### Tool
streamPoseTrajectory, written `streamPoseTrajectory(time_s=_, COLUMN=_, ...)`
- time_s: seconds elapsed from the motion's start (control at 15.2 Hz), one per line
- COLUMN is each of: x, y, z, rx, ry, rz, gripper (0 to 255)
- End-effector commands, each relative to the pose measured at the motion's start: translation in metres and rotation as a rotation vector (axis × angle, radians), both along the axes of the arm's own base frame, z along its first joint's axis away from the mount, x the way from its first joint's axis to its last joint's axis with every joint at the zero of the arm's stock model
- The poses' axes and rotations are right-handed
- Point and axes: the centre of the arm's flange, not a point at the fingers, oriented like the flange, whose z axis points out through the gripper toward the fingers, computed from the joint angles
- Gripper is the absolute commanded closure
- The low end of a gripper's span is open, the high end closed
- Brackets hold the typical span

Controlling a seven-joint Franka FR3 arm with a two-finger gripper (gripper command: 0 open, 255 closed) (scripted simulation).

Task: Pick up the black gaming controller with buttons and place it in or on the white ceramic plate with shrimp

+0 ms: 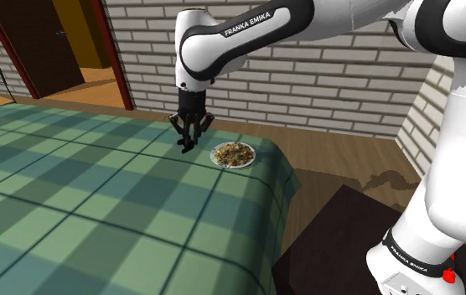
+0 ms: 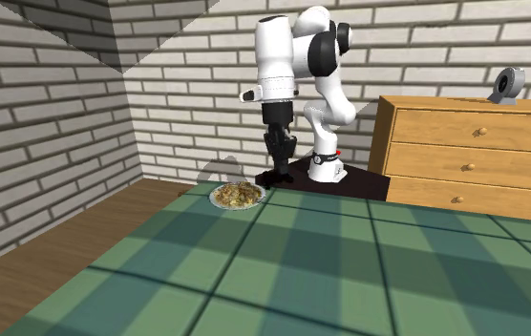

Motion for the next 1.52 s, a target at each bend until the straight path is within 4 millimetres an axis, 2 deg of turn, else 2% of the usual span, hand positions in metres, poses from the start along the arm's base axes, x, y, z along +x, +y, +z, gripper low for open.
streamPoseTrajectory(time_s=0.0, x=-0.001, y=-0.027, z=0.002, rx=0.000, ry=0.000, rz=0.001, gripper=255)
streamPoseTrajectory(time_s=0.73, x=-0.012, y=-0.173, z=0.010, rx=0.000, ry=0.000, rz=0.001, gripper=255)
streamPoseTrajectory(time_s=1.45, x=-0.012, y=-0.173, z=-0.048, rx=0.000, ry=0.000, rz=0.001, gripper=255)
